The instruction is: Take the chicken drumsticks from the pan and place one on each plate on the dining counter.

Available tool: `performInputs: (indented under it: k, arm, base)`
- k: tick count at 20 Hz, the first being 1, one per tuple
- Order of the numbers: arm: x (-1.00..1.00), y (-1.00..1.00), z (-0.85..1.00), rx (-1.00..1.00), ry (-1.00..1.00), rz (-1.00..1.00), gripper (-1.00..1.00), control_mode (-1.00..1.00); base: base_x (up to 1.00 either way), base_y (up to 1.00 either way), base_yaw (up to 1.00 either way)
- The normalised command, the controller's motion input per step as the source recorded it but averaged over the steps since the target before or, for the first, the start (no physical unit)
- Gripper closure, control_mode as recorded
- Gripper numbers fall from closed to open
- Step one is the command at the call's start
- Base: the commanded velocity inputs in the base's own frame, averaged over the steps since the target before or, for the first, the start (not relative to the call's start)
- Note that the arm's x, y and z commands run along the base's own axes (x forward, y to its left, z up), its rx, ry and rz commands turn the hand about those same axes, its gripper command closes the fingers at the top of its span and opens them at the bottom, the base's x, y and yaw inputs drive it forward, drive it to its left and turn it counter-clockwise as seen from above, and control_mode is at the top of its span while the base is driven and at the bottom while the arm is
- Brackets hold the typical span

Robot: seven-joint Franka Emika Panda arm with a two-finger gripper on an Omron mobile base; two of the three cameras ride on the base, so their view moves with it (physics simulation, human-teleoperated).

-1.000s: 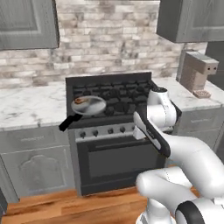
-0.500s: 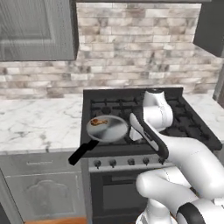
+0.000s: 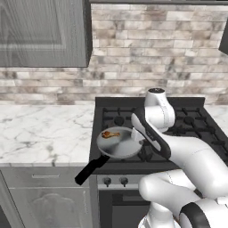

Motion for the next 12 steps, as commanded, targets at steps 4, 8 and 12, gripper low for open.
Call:
performInputs:
  k: [4,8,12]
  arm:
    - [0.00,0.00,0.00,0.00,0.00,0.00,-1.00,1.00]
    - [0.00,0.00,0.00,0.00,0.00,0.00,-1.00,1.00]
    - [0.00,0.00,0.00,0.00,0.00,0.00,-1.00,1.00]
  base:
    - [0.24,0.11,0.00]
    - [0.40,0.24,-0.01]
    - [0.05,0.02,-0.01]
